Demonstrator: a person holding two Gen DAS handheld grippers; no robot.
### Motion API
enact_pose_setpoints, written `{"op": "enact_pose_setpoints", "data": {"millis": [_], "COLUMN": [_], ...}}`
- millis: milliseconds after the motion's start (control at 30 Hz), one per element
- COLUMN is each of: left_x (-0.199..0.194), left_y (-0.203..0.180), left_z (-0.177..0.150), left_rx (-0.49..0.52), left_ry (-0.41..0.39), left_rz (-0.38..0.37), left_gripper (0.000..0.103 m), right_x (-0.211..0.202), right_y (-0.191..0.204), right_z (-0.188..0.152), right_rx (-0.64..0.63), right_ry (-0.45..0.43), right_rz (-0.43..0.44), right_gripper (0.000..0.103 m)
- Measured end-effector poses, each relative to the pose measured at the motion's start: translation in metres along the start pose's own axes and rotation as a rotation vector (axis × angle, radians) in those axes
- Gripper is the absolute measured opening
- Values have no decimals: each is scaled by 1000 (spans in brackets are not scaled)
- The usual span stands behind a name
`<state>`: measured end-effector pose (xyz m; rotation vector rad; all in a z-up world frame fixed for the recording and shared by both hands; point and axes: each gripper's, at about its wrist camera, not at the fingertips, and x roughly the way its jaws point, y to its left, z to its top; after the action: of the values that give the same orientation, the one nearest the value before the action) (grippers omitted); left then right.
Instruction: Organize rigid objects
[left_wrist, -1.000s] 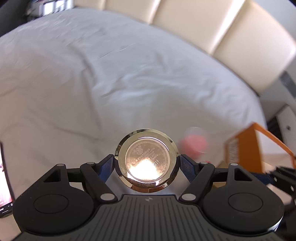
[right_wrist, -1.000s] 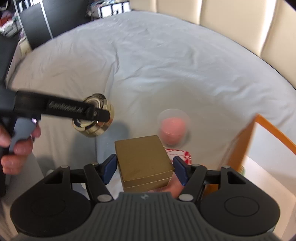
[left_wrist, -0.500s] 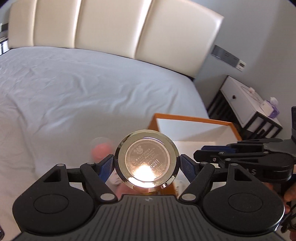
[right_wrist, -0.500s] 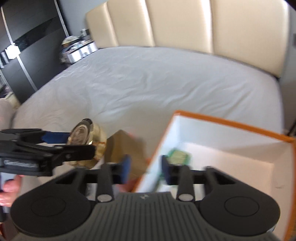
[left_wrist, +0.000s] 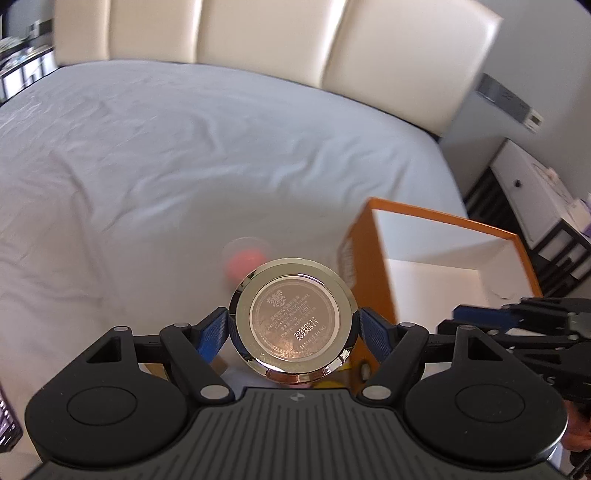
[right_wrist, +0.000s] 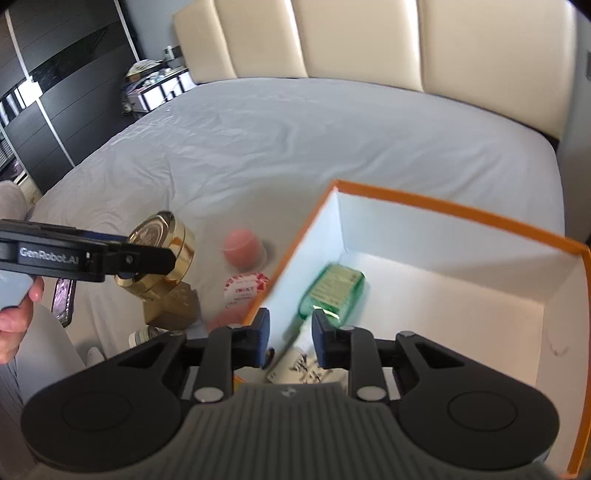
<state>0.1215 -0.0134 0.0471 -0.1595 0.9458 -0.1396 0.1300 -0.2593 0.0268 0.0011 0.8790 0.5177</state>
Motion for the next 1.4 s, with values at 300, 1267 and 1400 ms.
{"op": "enact_pose_setpoints", "data": {"millis": [300,1267,1400], "left_x": [2,9,9], "left_y": [62,136,133], "left_z": [-14,-38,-38], "left_rx": [-120,-356,-341], "left_ry": [31,-20,-24], "left_rz": [131,163,174], "left_gripper": [88,88,88], "right_x": [36,194,189], "right_y": [66,182,187], "right_z": [21,24,26], "right_rx": [-156,-280,-316], "right_ry": [-2,263,267], "right_rz": [89,75,57], "right_gripper": [41,48,25]}}
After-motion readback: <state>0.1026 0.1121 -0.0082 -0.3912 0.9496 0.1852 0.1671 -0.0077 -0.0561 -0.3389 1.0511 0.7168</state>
